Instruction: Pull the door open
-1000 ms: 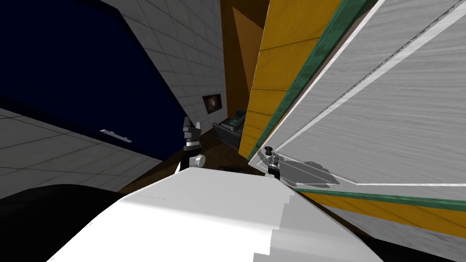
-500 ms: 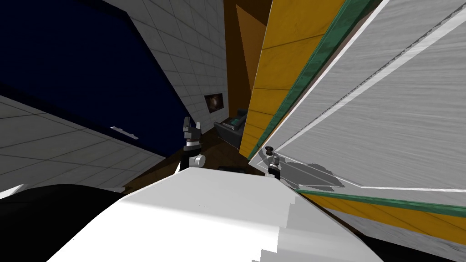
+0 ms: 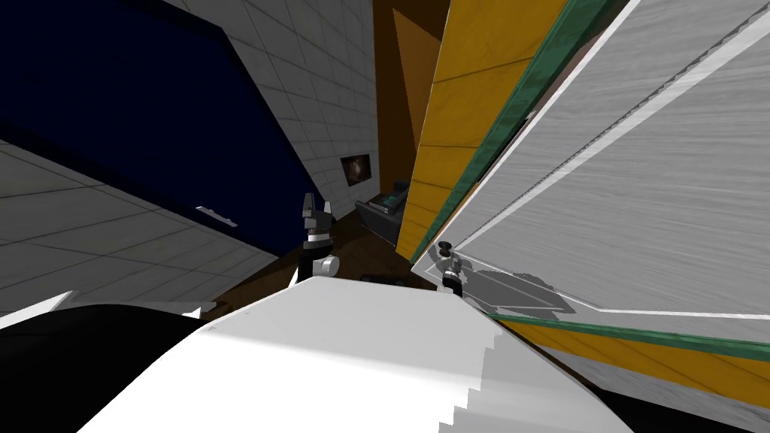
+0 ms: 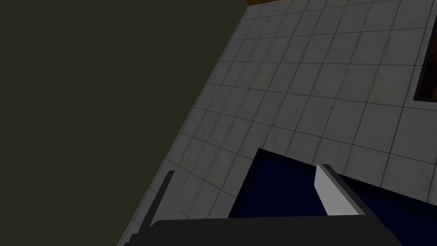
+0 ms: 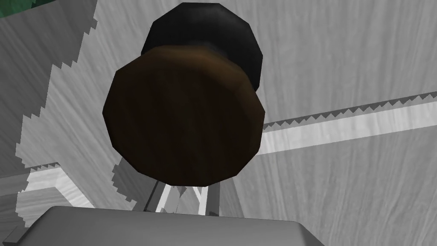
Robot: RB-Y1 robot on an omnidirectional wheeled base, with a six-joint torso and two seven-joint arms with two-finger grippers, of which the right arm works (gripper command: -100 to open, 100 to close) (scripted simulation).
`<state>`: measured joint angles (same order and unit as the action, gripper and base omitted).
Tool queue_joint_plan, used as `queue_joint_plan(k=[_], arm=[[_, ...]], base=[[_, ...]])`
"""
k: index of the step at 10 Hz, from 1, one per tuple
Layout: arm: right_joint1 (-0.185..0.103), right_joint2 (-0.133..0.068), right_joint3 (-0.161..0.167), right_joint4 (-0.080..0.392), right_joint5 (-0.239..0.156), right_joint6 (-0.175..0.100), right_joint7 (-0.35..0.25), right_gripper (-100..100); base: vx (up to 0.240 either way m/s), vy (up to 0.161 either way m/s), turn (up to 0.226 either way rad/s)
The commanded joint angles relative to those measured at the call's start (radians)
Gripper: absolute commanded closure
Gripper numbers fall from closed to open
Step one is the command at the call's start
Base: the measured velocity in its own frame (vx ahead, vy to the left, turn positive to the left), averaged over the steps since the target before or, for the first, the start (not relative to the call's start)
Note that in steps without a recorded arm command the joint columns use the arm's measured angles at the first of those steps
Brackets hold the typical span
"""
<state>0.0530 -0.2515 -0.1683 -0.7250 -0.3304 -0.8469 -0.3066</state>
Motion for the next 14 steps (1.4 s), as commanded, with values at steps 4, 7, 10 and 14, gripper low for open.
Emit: queue_joint_plan(k=[4, 7, 10, 14], arm=[[-0.018, 0.006, 0.028, 0.017, -0.050, -0.004, -0.114, -100], [-0.024, 0.012, 0.043, 0.014, -0.074, -0.003, -0.180, -100], [-0.031, 0.019, 0.060, 0.010, -0.102, -0.001, -0.256, -100], [-0.043, 0.031, 0.089, 0.004, -0.150, 0.002, -0.372, -100]], base=[[-0.061, -0.001, 0.034], [-0.060, 0.011, 0.006], [-0.051, -0.006, 0.008], [-0.059, 0.003, 0.008]])
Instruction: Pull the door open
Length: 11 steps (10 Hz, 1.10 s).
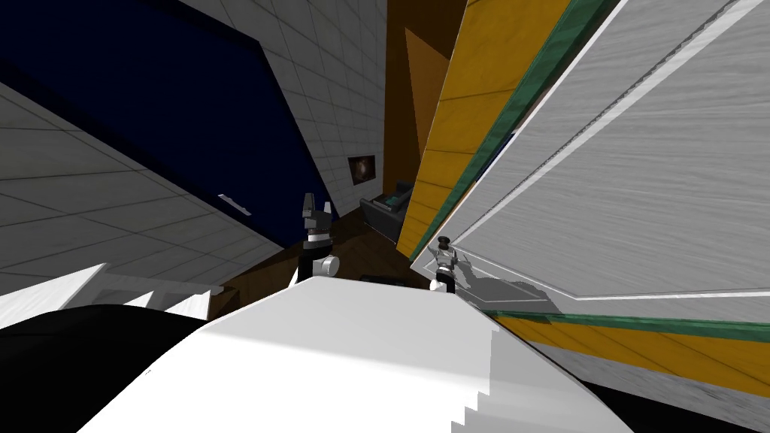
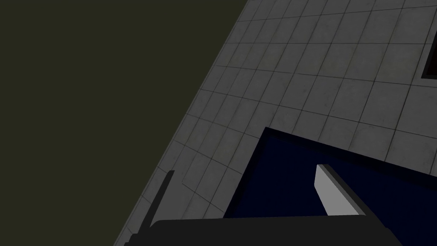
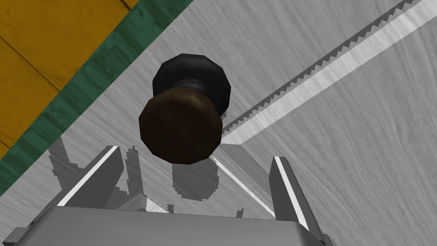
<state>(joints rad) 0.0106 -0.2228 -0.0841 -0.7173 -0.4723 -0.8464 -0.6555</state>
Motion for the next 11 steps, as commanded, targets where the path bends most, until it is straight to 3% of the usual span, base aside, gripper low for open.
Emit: queue_joint_plan(k=[1, 11], arm=[[0.000, 0.003, 0.005, -0.004, -0.009, 0.001, -0.028, -100], [-0.029, 0.033, 0.077, -0.019, -0.127, 0.008, -0.308, -100]], base=[[-0.045, 0.000, 0.006], [-0.062, -0.002, 0.009]])
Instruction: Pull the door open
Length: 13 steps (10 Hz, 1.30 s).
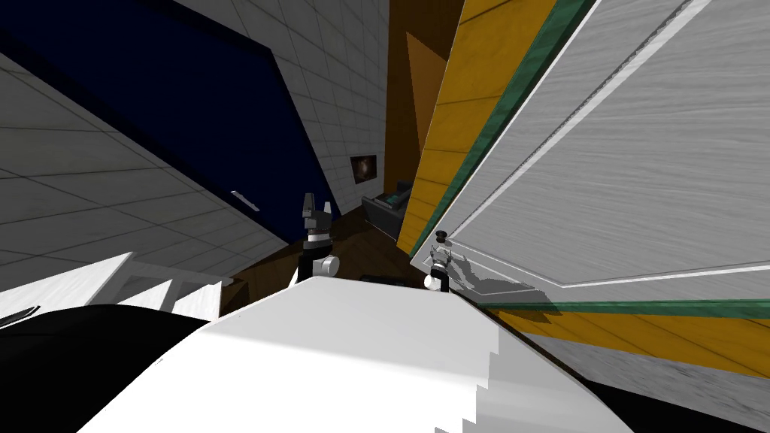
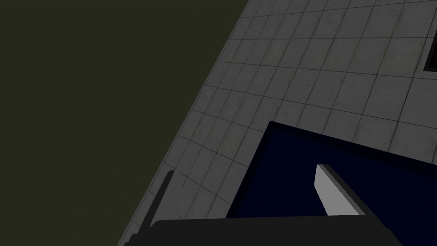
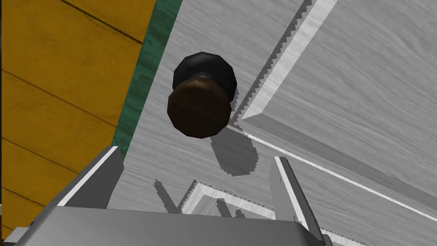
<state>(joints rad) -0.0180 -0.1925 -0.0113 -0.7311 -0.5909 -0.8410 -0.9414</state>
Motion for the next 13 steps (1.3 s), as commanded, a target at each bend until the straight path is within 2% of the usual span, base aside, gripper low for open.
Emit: queue_joint_plan(k=[1, 2, 8, 11, 12, 13], arm=[[-0.004, 0.007, 0.014, -0.007, -0.024, 0.003, -0.050, -100], [-0.004, 0.007, 0.014, -0.007, -0.024, 0.003, -0.067, -100], [-0.019, 0.023, 0.052, -0.015, -0.087, 0.007, -0.237, -100], [-0.025, 0.029, 0.067, -0.018, -0.111, 0.008, -0.298, -100], [-0.025, 0.027, 0.064, -0.016, -0.105, 0.007, -0.284, -100], [-0.016, 0.005, 0.061, -0.008, -0.109, 0.003, -0.314, -100]], base=[[-0.073, -0.005, 0.013], [-0.056, -0.002, 0.005], [-0.058, -0.002, 0.007], [-0.052, -0.009, 0.005], [-0.022, -0.003, 0.001], [0.089, 0.009, 0.080]])
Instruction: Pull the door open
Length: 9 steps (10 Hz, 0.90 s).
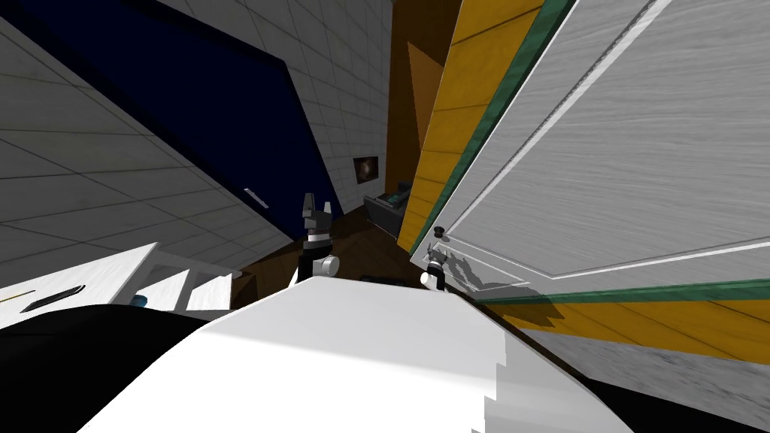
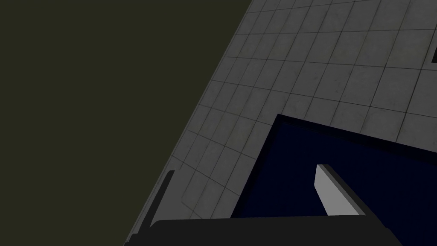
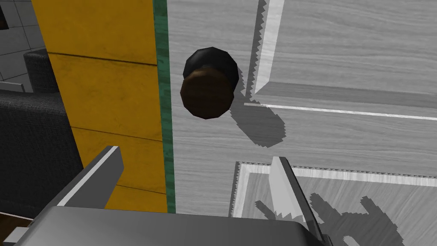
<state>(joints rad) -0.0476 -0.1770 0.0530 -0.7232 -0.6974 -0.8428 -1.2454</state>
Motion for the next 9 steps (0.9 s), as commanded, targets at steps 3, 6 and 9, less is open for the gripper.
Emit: queue_joint_plan(k=[3, 6, 9], arm=[[0.034, -0.060, -0.010, 0.001, -0.009, -0.004, -0.066, -100], [0.058, -0.119, -0.017, 0.022, -0.016, -0.015, -0.134, -100], [0.061, -0.127, -0.018, 0.025, -0.017, -0.017, -0.142, 100]], base=[[0.204, -0.018, 0.090], [0.204, -0.002, 0.101], [0.098, -0.015, 0.023]])
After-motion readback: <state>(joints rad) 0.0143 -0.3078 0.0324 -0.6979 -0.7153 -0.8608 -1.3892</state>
